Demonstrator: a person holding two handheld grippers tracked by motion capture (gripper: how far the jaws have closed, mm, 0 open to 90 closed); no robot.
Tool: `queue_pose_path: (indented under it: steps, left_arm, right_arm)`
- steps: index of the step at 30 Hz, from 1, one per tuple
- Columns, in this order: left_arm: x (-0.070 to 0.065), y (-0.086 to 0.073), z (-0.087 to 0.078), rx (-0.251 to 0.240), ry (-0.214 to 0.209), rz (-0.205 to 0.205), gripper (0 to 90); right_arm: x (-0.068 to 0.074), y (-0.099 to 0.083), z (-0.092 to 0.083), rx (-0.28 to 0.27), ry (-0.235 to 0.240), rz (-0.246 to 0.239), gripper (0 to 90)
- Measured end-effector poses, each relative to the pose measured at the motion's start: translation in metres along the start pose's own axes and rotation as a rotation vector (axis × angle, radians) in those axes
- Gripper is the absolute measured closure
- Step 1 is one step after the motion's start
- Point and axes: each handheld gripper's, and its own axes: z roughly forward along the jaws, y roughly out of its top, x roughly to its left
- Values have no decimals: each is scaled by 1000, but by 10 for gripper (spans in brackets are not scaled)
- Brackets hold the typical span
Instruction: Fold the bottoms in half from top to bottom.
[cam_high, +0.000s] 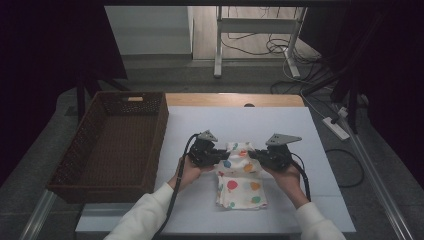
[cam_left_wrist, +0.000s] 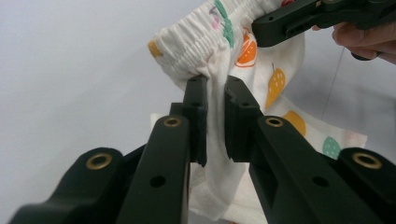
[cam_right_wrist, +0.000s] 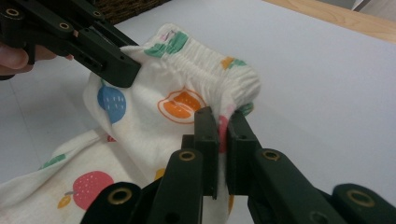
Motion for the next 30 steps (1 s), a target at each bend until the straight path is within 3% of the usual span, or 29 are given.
queue_pose_path:
  steps: [30]
  left_arm:
    - [-14,-5,0,24,-14,27,807]
  right_arm:
    - [8,-9,-14,-3,16,2,846]
